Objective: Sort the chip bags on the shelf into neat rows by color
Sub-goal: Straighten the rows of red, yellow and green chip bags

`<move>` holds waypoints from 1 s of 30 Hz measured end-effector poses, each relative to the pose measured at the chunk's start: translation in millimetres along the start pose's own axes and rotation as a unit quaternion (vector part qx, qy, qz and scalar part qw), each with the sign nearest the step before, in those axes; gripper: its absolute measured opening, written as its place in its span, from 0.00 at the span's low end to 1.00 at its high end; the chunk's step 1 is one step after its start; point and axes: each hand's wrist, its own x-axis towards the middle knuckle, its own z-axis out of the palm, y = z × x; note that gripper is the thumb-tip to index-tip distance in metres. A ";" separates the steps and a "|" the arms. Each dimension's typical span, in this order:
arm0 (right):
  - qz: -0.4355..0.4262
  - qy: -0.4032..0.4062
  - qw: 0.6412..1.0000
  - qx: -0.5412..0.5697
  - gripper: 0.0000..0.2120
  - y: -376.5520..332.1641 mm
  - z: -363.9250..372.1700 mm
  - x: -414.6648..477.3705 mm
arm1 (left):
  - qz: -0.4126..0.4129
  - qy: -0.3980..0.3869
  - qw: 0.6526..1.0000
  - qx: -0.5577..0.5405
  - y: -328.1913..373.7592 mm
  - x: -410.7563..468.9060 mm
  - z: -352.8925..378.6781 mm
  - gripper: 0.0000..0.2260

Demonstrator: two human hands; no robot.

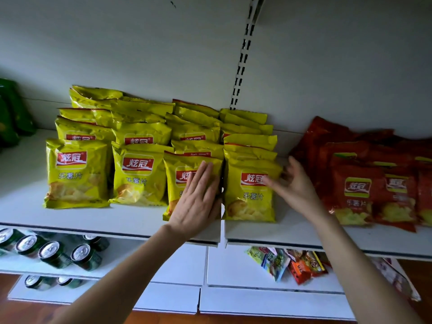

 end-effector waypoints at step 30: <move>-0.133 -0.015 0.990 -0.053 0.54 22.4 56.5 -23.0 | 0.047 -0.075 0.986 0.140 -23.6 11.0 -2.9 0.37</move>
